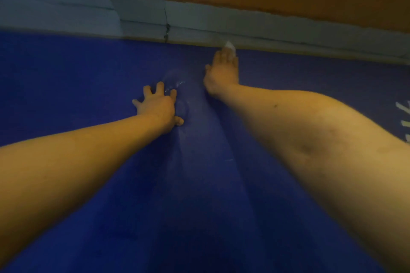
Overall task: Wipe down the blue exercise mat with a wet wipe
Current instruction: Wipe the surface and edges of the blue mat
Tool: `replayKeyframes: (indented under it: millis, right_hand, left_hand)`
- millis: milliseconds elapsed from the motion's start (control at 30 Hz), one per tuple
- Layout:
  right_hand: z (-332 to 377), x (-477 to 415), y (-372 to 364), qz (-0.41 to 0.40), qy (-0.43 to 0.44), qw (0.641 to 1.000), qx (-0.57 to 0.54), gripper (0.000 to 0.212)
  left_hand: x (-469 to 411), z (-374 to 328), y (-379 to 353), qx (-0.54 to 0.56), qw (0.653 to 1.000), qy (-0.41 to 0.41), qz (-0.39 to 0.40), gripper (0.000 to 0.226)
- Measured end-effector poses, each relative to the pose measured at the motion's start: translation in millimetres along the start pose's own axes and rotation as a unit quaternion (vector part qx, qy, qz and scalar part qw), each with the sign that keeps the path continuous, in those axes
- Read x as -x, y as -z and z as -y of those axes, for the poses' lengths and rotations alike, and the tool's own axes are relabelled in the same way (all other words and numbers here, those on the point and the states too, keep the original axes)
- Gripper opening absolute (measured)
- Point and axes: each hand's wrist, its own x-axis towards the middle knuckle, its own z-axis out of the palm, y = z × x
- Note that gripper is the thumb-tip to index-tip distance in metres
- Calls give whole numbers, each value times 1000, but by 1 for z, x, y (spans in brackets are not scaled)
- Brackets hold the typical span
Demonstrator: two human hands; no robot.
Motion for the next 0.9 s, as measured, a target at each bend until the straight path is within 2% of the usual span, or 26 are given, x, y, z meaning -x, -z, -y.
replayKeyframes:
  millis: [167, 233, 333, 433, 500, 567, 667, 700, 767, 833, 900]
  right_hand:
    - [44, 11, -3, 1, 142, 990, -20, 63]
    - [44, 13, 3, -9, 158, 984, -85, 54]
    - [36, 20, 23, -32, 77, 954, -290, 50]
    - [21, 17, 37, 22, -11, 914, -405, 61]
    - [7, 13, 45, 46, -52, 936, -345, 70]
    - [-6, 14, 47, -11, -101, 967, -235, 62]
    - [-2, 35, 39, -99, -63, 967, -225, 51]
    - [3, 41, 30, -96, -27, 971, -215, 52]
    - [13, 56, 8, -35, 29, 991, -129, 58]
    - [20, 62, -17, 43, 31, 998, -46, 69]
    - [29, 59, -29, 46, 32, 998, -18, 74]
  left_hand:
    - [-1, -1, 1, 8, 1000, 3, -5, 94]
    - [-1, -1, 1, 5, 1000, 7, -3, 95]
    - [-1, -3, 2, 6, 1000, 4, 0, 95]
    - [0, 0, 3, 10, 1000, -4, -1, 94]
    - [-1, 1, 3, 8, 1000, -6, 2, 95]
    - [-1, 0, 3, 3, 1000, -8, 5, 97]
    - [-1, 1, 4, -1, 1000, -6, 8, 97]
    - [-2, 1, 4, -2, 1000, -5, 7, 97]
    - [-1, 0, 5, -1, 1000, -5, 6, 98]
    - [-2, 0, 4, -2, 1000, 0, 4, 99]
    - [-3, 0, 3, 1, 1000, 0, 2, 99]
